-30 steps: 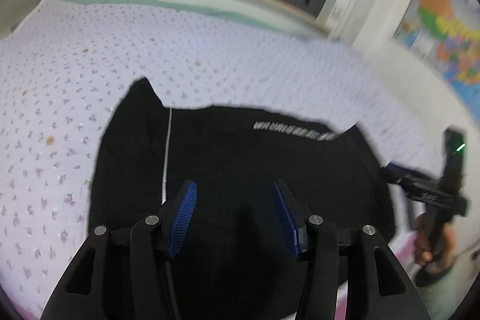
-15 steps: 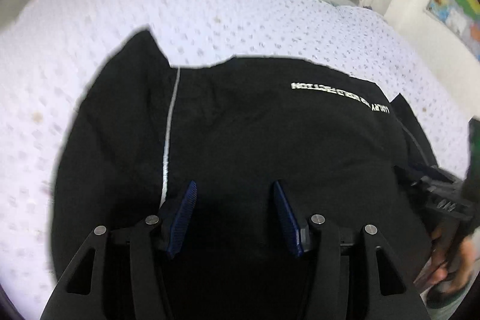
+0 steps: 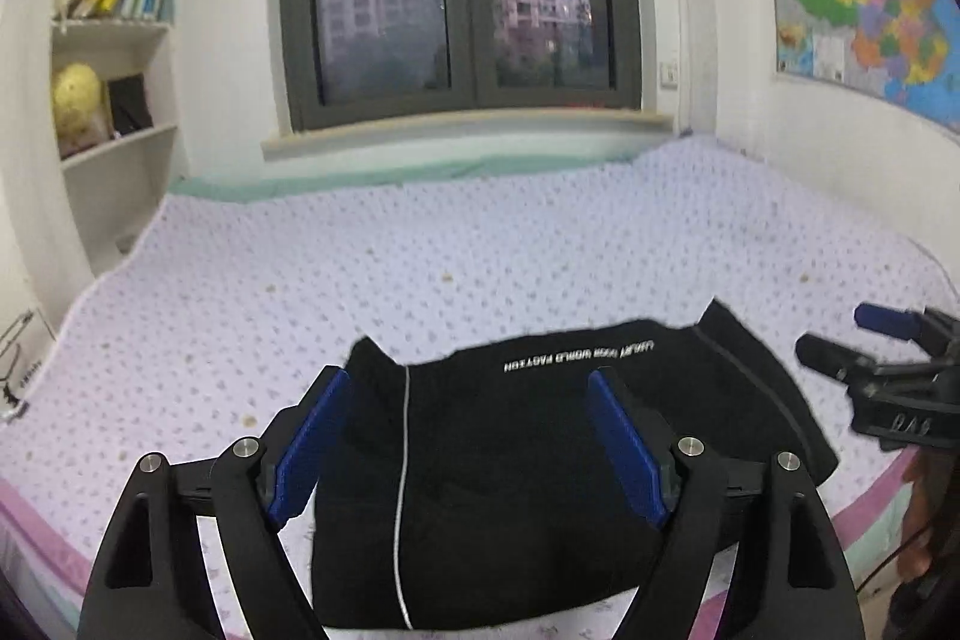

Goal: Fold large clothes

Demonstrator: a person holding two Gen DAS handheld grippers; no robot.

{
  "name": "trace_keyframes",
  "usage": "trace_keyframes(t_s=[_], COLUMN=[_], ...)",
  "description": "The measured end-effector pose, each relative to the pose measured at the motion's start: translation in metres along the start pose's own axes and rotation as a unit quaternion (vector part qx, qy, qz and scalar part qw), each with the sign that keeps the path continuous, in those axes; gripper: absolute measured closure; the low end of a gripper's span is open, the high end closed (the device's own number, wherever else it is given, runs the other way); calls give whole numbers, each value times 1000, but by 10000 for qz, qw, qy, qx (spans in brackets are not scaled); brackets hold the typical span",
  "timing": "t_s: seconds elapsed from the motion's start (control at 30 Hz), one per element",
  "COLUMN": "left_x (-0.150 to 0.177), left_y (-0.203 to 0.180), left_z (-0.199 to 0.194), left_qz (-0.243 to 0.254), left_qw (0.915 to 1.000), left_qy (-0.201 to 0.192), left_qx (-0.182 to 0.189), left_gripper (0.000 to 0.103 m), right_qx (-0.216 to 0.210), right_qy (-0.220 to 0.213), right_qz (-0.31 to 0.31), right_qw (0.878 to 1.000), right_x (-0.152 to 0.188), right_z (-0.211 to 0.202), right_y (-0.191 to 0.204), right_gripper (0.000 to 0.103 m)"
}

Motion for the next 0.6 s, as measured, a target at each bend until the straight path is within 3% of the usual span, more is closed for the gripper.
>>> trace_keyframes(t_s=[0.33, 0.6], left_x=[-13, -2], left_y=[4, 8], left_z=[-41, -35], left_qz=[-190, -268], left_qw=[9992, 9990], left_qy=[-287, -121], left_qx=[-211, -343], left_gripper=[21, 21], right_qx=[-62, -105], right_qy=[30, 180], right_qz=[42, 96], right_qw=[10000, 9997], right_x=[-1, 8], right_z=[-21, -13], right_y=[14, 17], right_gripper=[8, 8])
Point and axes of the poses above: each gripper's, at about its wrist camera, not at the fingertips, and z roughly the way its jaws point, y to its left, x to its underside, the point moved 6 cm from there along z, roughly the way its jaws point, and after that the axes turned 10 degrees about -y, right-handed, at the moved point
